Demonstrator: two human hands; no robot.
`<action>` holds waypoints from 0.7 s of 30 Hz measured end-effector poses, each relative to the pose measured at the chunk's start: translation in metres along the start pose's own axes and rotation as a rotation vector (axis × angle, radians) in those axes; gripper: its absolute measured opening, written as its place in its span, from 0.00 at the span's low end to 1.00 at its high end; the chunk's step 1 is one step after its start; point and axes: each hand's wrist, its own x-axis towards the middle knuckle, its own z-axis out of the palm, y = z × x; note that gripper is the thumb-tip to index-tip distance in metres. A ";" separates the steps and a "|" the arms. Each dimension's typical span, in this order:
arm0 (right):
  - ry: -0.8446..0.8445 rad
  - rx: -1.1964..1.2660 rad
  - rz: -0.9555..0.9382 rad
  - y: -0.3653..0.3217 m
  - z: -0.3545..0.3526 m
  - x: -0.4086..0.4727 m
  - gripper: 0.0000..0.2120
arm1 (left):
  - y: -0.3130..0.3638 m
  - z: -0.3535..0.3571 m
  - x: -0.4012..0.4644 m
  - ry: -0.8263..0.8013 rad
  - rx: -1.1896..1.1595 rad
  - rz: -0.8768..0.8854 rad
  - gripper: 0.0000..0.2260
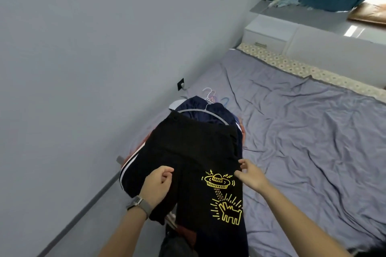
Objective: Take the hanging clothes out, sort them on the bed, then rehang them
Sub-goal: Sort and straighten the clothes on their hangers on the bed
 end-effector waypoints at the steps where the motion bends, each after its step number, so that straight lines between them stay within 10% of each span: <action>1: 0.003 -0.017 0.009 -0.004 -0.001 0.004 0.27 | -0.002 0.002 0.020 -0.019 0.031 0.006 0.09; 21: 0.164 -0.087 0.224 -0.081 0.018 0.190 0.29 | -0.035 0.055 0.415 -0.376 0.579 0.035 0.32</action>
